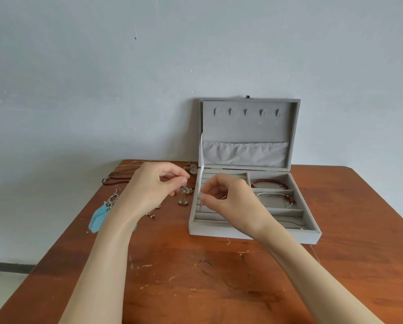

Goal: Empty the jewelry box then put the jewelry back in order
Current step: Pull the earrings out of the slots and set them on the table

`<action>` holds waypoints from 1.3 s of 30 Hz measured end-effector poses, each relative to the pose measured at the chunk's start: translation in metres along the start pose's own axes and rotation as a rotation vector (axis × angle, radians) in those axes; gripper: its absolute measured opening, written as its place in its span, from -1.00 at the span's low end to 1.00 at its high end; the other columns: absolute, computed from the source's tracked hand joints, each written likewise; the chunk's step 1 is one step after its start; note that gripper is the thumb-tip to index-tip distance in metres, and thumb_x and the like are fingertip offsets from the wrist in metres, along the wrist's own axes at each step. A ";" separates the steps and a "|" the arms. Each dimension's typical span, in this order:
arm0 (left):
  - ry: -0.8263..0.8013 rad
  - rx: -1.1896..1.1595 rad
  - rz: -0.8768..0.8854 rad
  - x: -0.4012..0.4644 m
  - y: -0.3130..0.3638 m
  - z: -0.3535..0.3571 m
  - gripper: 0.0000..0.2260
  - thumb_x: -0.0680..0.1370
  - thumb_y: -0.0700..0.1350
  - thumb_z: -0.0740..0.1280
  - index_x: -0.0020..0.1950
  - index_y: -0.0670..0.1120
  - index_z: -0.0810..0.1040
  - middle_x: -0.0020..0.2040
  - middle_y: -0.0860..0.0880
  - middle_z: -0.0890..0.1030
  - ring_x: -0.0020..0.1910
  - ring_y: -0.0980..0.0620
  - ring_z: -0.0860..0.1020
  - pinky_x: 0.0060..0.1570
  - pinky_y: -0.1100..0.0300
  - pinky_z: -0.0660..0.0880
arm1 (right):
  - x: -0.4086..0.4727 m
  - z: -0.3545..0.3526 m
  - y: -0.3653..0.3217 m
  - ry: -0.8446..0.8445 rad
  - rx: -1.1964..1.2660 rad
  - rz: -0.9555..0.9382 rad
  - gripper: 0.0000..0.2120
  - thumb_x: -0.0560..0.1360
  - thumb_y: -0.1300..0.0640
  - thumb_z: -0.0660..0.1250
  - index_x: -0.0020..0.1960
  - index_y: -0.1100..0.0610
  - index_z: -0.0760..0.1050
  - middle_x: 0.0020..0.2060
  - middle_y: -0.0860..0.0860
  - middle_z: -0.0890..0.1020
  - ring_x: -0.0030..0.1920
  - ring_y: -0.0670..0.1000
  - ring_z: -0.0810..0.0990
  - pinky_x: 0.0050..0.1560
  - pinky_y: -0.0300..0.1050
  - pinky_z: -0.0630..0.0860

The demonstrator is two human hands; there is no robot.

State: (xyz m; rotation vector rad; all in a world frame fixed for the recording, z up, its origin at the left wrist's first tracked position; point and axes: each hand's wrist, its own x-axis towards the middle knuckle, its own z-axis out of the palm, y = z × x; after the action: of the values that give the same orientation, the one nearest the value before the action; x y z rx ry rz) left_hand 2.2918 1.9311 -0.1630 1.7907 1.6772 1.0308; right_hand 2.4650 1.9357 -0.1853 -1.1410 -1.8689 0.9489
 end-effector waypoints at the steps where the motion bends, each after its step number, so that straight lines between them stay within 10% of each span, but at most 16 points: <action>1: -0.037 0.018 -0.023 -0.001 -0.002 -0.004 -0.88 0.48 -0.11 0.38 -0.18 0.12 0.63 -0.30 0.13 0.66 -0.38 0.20 0.59 -0.29 0.24 0.53 | -0.001 0.003 -0.001 -0.029 -0.012 -0.009 -0.82 0.45 0.21 0.35 -0.24 -0.05 0.49 -0.35 -0.14 0.55 -0.34 -0.21 0.47 -0.24 -0.40 0.42; 10: -0.386 0.194 -0.195 -0.007 -0.016 -0.022 -0.95 0.46 -0.13 0.41 -0.17 0.02 0.62 -0.33 0.06 0.68 -0.39 0.20 0.60 -0.37 0.43 0.44 | -0.003 0.025 -0.014 -0.298 -0.098 0.019 -0.80 0.41 0.19 0.36 -0.30 -0.08 0.53 -0.38 -0.15 0.59 -0.34 -0.24 0.50 -0.27 -0.38 0.37; 20: -0.322 0.244 -0.238 -0.001 -0.029 -0.014 -0.83 0.46 -0.15 0.39 -0.27 0.11 0.57 -0.31 0.11 0.58 -0.33 0.19 0.49 -0.24 0.28 0.39 | 0.023 0.052 -0.014 -0.103 -0.808 -0.053 -0.78 0.47 0.17 0.20 0.04 0.03 0.56 0.01 0.01 0.62 0.12 0.09 0.48 0.18 -0.02 0.22; 32: -0.195 0.202 -0.185 0.001 -0.031 -0.014 -0.88 0.48 -0.12 0.37 -0.17 0.13 0.59 -0.13 0.10 0.63 -0.15 0.18 0.56 -0.25 0.33 0.37 | 0.026 0.052 -0.005 0.002 -0.716 -0.034 -0.84 0.49 0.14 0.22 -0.01 0.00 0.55 -0.07 -0.02 0.65 0.04 0.07 0.53 0.14 -0.07 0.21; 39: -0.443 0.244 -0.239 -0.004 -0.020 -0.017 -0.78 0.49 -0.20 0.26 -0.05 0.08 0.63 -0.23 0.08 0.58 -0.19 0.18 0.53 -0.20 0.34 0.42 | 0.017 0.025 -0.002 0.139 -0.423 -0.043 -0.85 0.51 0.16 0.25 -0.10 0.02 0.59 -0.23 -0.18 0.57 -0.29 -0.15 0.42 0.04 -0.07 0.42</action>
State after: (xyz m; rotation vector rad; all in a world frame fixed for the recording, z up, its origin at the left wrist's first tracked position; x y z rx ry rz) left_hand 2.2663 1.9280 -0.1694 1.7454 1.7246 0.3059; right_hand 2.4371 1.9452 -0.1914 -1.3655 -2.0234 0.4431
